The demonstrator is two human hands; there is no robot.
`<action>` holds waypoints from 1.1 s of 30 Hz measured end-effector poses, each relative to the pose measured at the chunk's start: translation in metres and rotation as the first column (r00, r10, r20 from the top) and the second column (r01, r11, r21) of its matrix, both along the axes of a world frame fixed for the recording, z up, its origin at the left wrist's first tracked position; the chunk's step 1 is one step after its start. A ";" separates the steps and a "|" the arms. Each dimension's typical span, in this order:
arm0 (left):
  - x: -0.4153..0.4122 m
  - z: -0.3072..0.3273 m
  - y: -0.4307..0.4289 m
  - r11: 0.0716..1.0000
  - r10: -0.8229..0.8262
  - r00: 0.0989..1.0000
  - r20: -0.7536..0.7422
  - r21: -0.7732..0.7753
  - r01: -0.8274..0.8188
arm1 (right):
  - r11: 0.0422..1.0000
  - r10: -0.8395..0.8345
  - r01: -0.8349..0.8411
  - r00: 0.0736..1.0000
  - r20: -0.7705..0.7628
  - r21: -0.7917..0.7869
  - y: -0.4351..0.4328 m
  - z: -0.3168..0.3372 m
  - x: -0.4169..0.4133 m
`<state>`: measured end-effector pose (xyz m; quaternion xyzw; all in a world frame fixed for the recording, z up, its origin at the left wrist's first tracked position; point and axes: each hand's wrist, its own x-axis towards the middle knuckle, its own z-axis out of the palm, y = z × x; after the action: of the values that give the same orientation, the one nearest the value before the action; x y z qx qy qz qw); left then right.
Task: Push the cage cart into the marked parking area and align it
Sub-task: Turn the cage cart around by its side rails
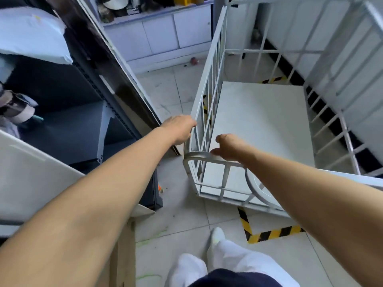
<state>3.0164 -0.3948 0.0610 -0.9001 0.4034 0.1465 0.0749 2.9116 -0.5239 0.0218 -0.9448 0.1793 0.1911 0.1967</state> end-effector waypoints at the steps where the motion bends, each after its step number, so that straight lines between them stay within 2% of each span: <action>1: 0.009 -0.005 -0.002 0.999 -0.030 1.000 0.009 0.013 0.030 | 1.000 -0.013 0.013 1.000 -0.010 0.001 0.001 -0.004 0.003; 9: 0.066 -0.043 -0.021 0.960 -0.265 0.964 0.005 0.094 0.264 | 0.987 -0.156 0.161 0.979 -0.133 0.025 0.006 -0.027 0.018; 19: 0.111 -0.092 -0.028 0.761 -0.622 0.782 -0.049 0.199 0.618 | 0.918 -0.352 0.378 0.916 -0.194 0.119 0.031 -0.057 0.027; 22: 0.118 -0.101 -0.035 0.716 -0.671 0.739 -0.059 0.211 0.666 | 0.914 -0.371 0.392 0.911 -0.178 0.102 0.033 -0.061 0.027; 26: 0.130 -0.107 -0.041 0.685 -0.684 0.713 -0.151 0.203 0.700 | 0.911 -0.378 0.399 0.908 -0.179 0.101 0.031 -0.064 0.025; 30: 0.134 -0.108 -0.041 0.640 -0.747 0.658 -0.094 0.170 0.750 | 0.917 -0.368 0.388 0.912 -0.178 0.093 0.030 -0.063 0.023; 33: 0.130 -0.107 -0.042 0.636 -0.759 0.649 -0.060 0.149 0.757 | 0.919 -0.362 0.382 0.916 -0.173 0.101 0.028 -0.064 0.022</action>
<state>3.1464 -0.4364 -0.0464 -0.6396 0.7298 0.1299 0.2034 2.9341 -0.4955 -0.0424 -0.8609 0.3571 0.2328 0.2777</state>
